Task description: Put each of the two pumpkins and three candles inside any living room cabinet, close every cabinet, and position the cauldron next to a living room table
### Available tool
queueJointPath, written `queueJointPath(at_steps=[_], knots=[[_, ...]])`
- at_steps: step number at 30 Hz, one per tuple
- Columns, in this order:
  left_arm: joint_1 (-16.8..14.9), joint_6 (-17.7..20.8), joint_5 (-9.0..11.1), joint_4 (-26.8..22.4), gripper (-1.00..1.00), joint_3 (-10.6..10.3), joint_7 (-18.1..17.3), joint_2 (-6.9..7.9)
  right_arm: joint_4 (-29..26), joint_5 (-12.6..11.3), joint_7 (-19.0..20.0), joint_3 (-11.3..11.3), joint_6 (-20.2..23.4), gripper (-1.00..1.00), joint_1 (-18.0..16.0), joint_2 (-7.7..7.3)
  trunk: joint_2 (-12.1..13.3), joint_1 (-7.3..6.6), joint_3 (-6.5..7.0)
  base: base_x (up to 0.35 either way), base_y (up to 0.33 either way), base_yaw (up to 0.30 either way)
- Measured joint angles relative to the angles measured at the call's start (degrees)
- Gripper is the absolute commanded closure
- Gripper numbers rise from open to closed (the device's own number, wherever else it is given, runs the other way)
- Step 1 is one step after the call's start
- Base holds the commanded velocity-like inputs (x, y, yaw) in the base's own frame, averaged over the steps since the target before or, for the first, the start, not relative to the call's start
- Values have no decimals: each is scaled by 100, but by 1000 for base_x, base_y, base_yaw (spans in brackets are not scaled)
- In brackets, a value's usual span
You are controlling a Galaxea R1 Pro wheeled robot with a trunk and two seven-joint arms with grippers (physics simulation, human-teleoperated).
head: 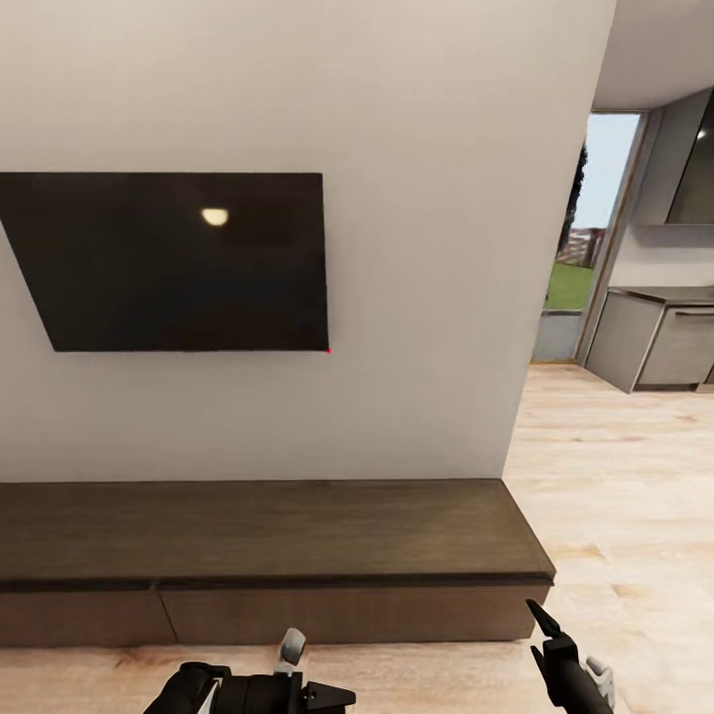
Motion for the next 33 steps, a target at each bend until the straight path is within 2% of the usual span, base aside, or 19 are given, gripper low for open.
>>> queueJointPath(at_steps=[8, 15, 20, 26, 33], knots=[[13, 1, 0, -2, -100, -1, -15, -23, 318, -269, 22, 7, -14, -100, 0, -12, 0, 1, 0, 16, -2, 0], [21, 0, 8, -6, -100, 1, -56, -27, 370, -301, 26, 9, -15, -100, 0, -14, 0, 1, 0, 0, 0, 0], [22, 0, 8, -4, -100, 2, -70, -26, 372, -305, 65, 9, -18, -100, 0, -14, -199, 110, -89, 0, 0, 0], [24, 0, 13, -1, -100, 2, -74, -28, 381, -298, 485, 6, -9, -100, 0, -14, -440, 242, -197, 0, 0, 0], [30, -9, 16, 0, -100, 2, -77, -28, 381, -300, 657, 5, -9, -100, 0, -8, -720, 396, -323, 0, 0, 0]])
